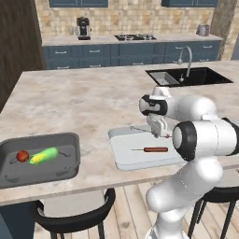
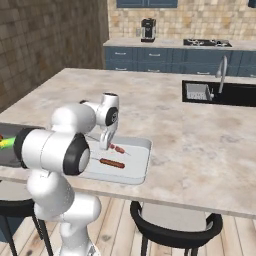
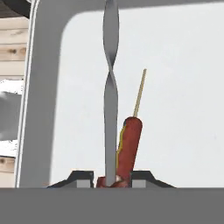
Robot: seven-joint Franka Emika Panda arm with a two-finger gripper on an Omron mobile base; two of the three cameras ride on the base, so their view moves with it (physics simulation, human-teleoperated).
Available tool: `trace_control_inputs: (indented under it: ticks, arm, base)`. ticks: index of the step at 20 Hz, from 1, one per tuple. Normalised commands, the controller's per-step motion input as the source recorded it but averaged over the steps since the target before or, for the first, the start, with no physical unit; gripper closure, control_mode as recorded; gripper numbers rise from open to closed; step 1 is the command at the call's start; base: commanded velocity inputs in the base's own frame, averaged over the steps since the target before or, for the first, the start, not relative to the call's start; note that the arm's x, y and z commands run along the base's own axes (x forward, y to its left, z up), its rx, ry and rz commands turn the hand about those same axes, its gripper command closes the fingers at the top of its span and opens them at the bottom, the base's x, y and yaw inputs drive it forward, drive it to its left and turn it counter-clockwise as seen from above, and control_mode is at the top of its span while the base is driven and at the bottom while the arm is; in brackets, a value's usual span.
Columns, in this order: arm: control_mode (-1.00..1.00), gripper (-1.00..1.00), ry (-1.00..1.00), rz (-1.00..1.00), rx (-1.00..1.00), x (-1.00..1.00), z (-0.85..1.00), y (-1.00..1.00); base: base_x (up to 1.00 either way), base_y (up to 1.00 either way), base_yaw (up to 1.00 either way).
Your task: Place the cold items (apple and corn) from the fridge in one tupperware on the dining counter. Place the warm items (hot dog and kebab skewer) in the stove area in another tupperware.
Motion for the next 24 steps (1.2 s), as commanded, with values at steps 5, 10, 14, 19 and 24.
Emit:
trace_control_inputs:
  ticks: [5, 10, 14, 19, 24]
  arm:
    - [-1.0, 1.0, 0.13, 0.0, 0.0, 0.72, -0.54, 0.0]
    - [-1.0, 1.0, 0.01, 0.0, 0.0, 0.52, -0.48, 0.0]
    - [-1.0, 1.0, 0.0, 0.0, 0.0, 0.28, -0.45, 0.0]
    - [-1.0, 1.0, -0.03, 0.0, 0.0, 0.0, -0.39, -0.03]
    - [-1.0, -1.0, -0.15, 0.0, 0.0, -0.3, -0.17, -0.16]
  base:
    - [0.0, 0.0, 0.0]
    - [0.0, 0.0, 0.0]
    - [0.0, 0.0, 0.0]
    - [0.0, 0.0, 0.0]
    - [0.0, 0.0, 0.0]
